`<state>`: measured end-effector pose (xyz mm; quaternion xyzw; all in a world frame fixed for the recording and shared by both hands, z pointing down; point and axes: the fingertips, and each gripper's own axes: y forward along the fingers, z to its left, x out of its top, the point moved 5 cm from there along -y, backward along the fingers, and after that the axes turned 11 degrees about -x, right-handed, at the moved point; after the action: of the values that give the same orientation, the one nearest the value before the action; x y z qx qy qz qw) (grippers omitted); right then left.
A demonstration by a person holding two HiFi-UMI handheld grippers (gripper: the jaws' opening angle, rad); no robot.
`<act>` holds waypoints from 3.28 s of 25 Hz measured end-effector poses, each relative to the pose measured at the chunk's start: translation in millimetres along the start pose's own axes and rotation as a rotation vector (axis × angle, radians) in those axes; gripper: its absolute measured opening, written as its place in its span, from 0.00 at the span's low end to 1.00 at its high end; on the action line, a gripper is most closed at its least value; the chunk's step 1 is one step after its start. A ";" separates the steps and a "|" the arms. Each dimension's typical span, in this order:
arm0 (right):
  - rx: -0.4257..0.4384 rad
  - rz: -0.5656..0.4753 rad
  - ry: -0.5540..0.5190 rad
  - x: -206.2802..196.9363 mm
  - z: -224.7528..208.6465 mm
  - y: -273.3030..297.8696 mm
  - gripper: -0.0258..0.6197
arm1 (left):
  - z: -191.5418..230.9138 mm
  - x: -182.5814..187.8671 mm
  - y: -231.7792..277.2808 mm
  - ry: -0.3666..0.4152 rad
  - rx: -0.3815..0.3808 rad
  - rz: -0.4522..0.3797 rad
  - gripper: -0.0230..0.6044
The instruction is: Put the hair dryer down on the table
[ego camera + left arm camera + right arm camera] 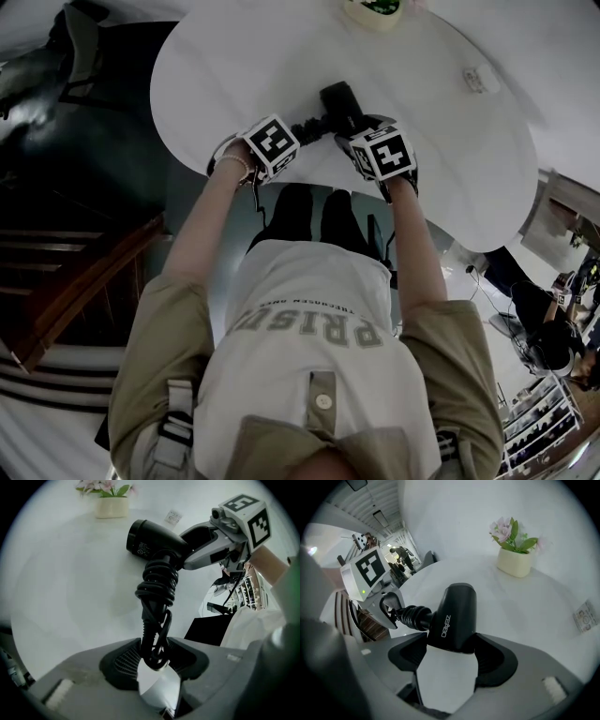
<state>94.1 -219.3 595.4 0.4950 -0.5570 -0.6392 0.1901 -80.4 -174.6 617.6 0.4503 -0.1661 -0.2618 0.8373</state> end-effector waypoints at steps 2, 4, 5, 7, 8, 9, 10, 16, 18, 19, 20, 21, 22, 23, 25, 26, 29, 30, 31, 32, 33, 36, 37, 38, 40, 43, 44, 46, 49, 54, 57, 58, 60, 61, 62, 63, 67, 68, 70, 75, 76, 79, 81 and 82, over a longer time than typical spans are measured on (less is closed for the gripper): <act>-0.018 0.005 0.007 0.4 -1.1 -0.4 0.54 | 1.7 -0.6 -0.1 0.004 0.027 0.006 0.33; -0.035 0.011 0.015 0.0 -2.3 -1.2 0.54 | 3.4 -0.9 0.3 -0.002 0.043 -0.007 0.33; -0.043 0.015 0.020 -0.3 -2.3 -1.5 0.54 | 4.9 -1.7 1.0 -0.010 0.049 -0.015 0.33; -0.056 0.022 0.027 -0.4 -1.2 -1.5 0.54 | 7.6 -3.8 0.0 -0.018 0.066 -0.019 0.33; -0.065 0.024 0.029 0.0 -0.4 -1.5 0.54 | 8.9 -5.3 -0.6 -0.019 0.074 -0.014 0.33; -0.076 0.027 0.031 0.4 0.3 -1.6 0.54 | 10.8 -7.6 0.7 -0.022 0.080 -0.005 0.33; -0.089 0.030 0.032 0.8 1.0 -1.9 0.54 | 13.1 -10.4 2.9 -0.028 0.085 0.004 0.33; -0.122 0.036 0.049 2.8 4.6 -0.9 0.54 | 18.3 -16.4 3.2 -0.054 0.093 -0.007 0.33; -0.136 0.042 0.059 2.5 3.6 -2.1 0.54 | 19.9 -18.6 5.9 -0.060 0.091 -0.011 0.33; -0.140 0.044 0.061 2.1 3.5 -2.5 0.54 | 20.4 -19.7 7.4 -0.062 0.090 -0.016 0.33; -0.141 0.046 0.062 1.6 3.7 -2.6 0.54 | 19.9 -21.1 8.6 -0.065 0.086 -0.020 0.33; -0.140 0.047 0.061 1.3 4.1 -2.6 0.54 | 19.0 -22.2 9.5 -0.068 0.081 -0.024 0.33; -0.138 0.048 0.060 1.1 4.3 -2.4 0.54 | 18.7 -22.7 9.9 -0.069 0.080 -0.030 0.33; -0.136 0.048 0.058 1.2 4.2 -2.0 0.54 | 19.5 -22.7 10.0 -0.069 0.084 -0.035 0.33; -0.130 0.047 0.055 1.5 3.8 -1.4 0.55 | 21.4 -22.3 9.6 -0.069 0.090 -0.039 0.33; -0.128 0.045 0.054 1.4 3.8 -1.5 0.55 | 21.7 -21.8 9.1 -0.067 0.092 -0.041 0.33; -0.119 0.033 0.044 1.4 3.9 -2.4 0.56 | 19.6 -17.7 0.7 -0.047 0.100 -0.052 0.33; -0.116 0.028 0.043 1.7 3.5 -2.8 0.56 | 18.9 -16.2 -2.9 -0.039 0.104 -0.057 0.33; -0.110 0.020 0.047 2.2 3.4 -3.2 0.56 | 18.6 -15.8 -4.9 -0.037 0.105 -0.060 0.33; -0.098 0.007 0.057 2.7 3.7 -3.6 0.58 | 18.4 -16.2 -5.6 -0.037 0.106 -0.063 0.33; -0.081 -0.010 0.073 3.3 4.4 -4.1 0.67 | 18.7 -16.8 -5.3 -0.039 0.109 -0.067 0.33; -0.045 -0.073 0.136 8.3 4.6 -13.2 0.71 | 19.4 -19.5 -4.7 -0.044 0.120 -0.082 0.33; -0.042 -0.101 0.155 11.2 4.0 -19.1 0.72 | 18.2 -20.0 -7.3 -0.041 0.122 -0.091 0.33; -0.041 -0.132 0.171 14.6 3.4 -25.7 0.73 | 16.5 -20.3 -11.3 -0.034 0.127 -0.105 0.33; -0.050 -0.204 0.194 21.7 1.2 -40.5 0.73 | 13.3 -19.8 -22.0 -0.022 0.156 -0.155 0.33; -0.075 -0.332 0.205 31.7 -1.8 -67.6 0.73 | 6.7 -16.5 -43.2 -0.001 0.245 -0.268 0.33; -0.087 -0.380 0.204 35.2 -2.0 -78.4 0.73 | 2.5 -14.7 -51.7 0.009 0.272 -0.312 0.33; -0.118 -0.479 0.200 42.9 -2.7 -101.3 0.73 | -7.7 -8.4 -72.9 0.031 0.323 -0.423 0.33; -0.159 -0.628 0.188 56.3 -2.9 -137.1 0.73 | -25.3 5.2 -119.2 0.075 0.449 -0.678 0.33; -0.228 -0.871 0.141 75.7 9.5 -201.6 0.72 | -60.7 14.5 -194.5 0.155 0.612 -1.068 0.33; -0.231 -1.013 0.130 80.3 16.0 -230.5 0.63 | -73.6 17.8 -218.8 0.164 0.662 -1.240 0.33; -0.238 -1.046 0.127 80.6 17.8 -237.8 0.60 | -79.5 17.2 -226.3 0.170 0.683 -1.291 0.33; -0.271 -1.085 0.113 80.1 21.0 -249.8 0.53 | -93.4 13.3 -242.1 0.187 0.733 -1.391 0.33; -0.298 -1.097 0.102 79.5 22.1 -255.0 0.50 | -99.8 11.3 -248.9 0.196 0.750 -1.438 0.33; -0.332 -1.105 0.089 79.0 23.1 -259.4 0.43 | -104.6 9.8 -254.0 0.202 0.756 -1.480 0.33; -0.367 -1.111 0.073 78.6 24.2 -263.0 0.36 | -107.4 8.7 -256.9 0.203 0.754 -1.516 0.33; -0.440 -1.124 0.020 79.0 32.1 -269.7 0.20 | -111.2 1.1 -257.6 0.193 0.770 -1.586 0.24; -0.446 -1.124 0.020 80.0 33.1 -270.3 0.17 | -113.6 -0.7 -258.6 0.198 0.776 -1.600 0.22; -0.460 -1.123 0.033 81.5 32.0 -270.8 0.06 | -117.2 -2.5 -260.9 0.209 0.776 -1.627 0.21; -0.463 -1.126 0.059 81.8 29.3 -270.4 0.05 | -118.3 -7.8 -259.7 0.228 0.815 -1.629 0.05; -0.463 -1.125 0.062 81.6 29.3 -271.0 0.05 | -118.8 -8.9 -258.9 0.239 0.830 -1.617 0.05; -0.458 -1.128 0.076 81.8 29.0 -272.1 0.05 | -124.6 -9.8 -261.7 0.230 0.841 -1.623 0.05; -0.453 -1.132 0.079 81.6 28.2 -271.8 0.05 | -127.2 -9.7 -262.9 0.229 0.842 -1.629 0.05; -0.451 -1.134 0.078 81.6 28.1 -271.6 0.05 | -128.0 -9.9 -263.6 0.232 0.845 -1.631 0.05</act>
<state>118.4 -186.0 313.4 0.6850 -0.0506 -0.7243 -0.0595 -98.7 -203.9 326.4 0.7192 0.2057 -0.6411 0.1716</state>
